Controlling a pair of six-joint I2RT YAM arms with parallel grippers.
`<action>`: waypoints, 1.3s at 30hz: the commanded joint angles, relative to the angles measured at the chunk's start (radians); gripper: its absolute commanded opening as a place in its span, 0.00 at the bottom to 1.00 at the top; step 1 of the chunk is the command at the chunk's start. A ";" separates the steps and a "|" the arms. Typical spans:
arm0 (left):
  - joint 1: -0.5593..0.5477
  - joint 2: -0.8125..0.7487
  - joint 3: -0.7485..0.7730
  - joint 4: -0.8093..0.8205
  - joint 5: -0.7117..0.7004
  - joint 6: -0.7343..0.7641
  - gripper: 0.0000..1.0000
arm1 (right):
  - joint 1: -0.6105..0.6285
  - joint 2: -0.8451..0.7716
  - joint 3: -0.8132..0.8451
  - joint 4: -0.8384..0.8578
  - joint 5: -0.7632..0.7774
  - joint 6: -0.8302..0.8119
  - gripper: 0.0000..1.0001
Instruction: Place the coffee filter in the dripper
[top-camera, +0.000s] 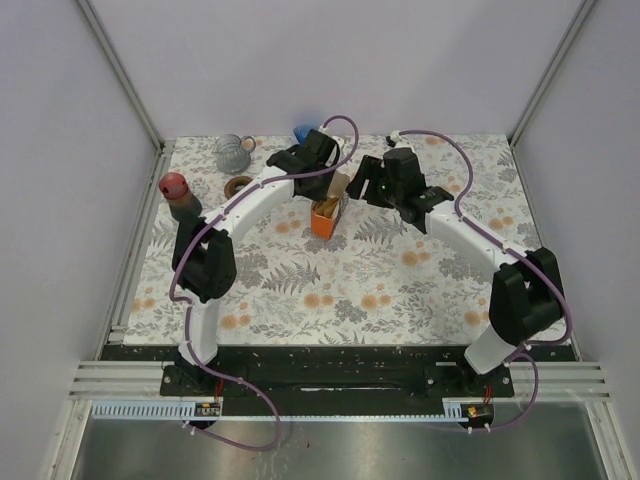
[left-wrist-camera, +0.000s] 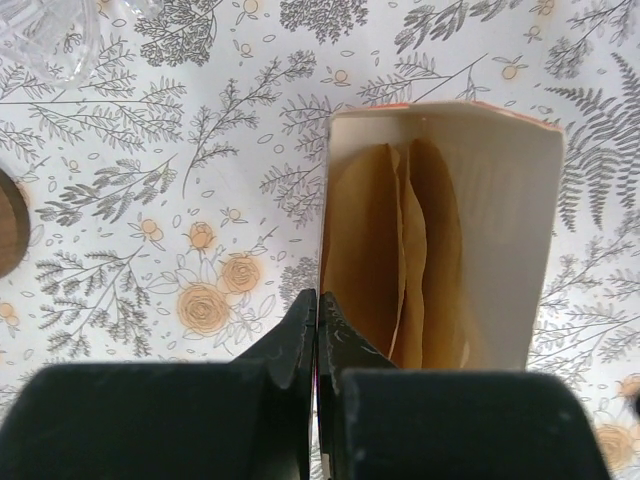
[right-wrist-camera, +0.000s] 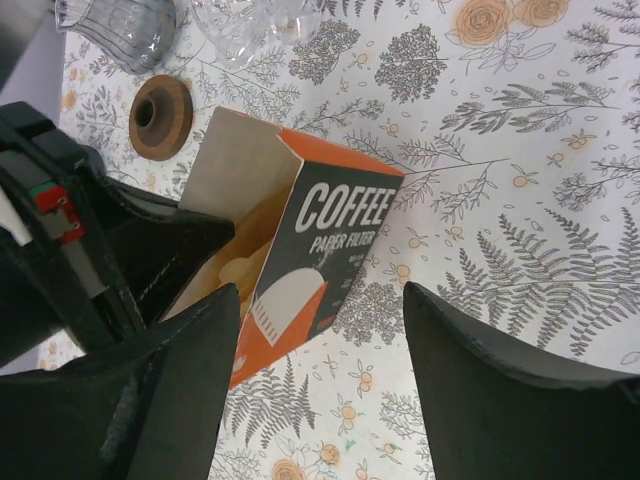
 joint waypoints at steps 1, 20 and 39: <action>-0.038 -0.075 -0.001 0.034 -0.033 -0.087 0.00 | -0.002 0.040 0.006 0.075 -0.001 0.066 0.73; -0.053 -0.076 0.083 -0.009 0.066 -0.038 0.49 | -0.005 0.101 0.106 -0.107 0.190 -0.156 0.00; 0.296 -0.171 0.135 0.003 0.168 0.043 0.88 | -0.419 0.236 0.289 -0.477 0.101 -0.374 0.00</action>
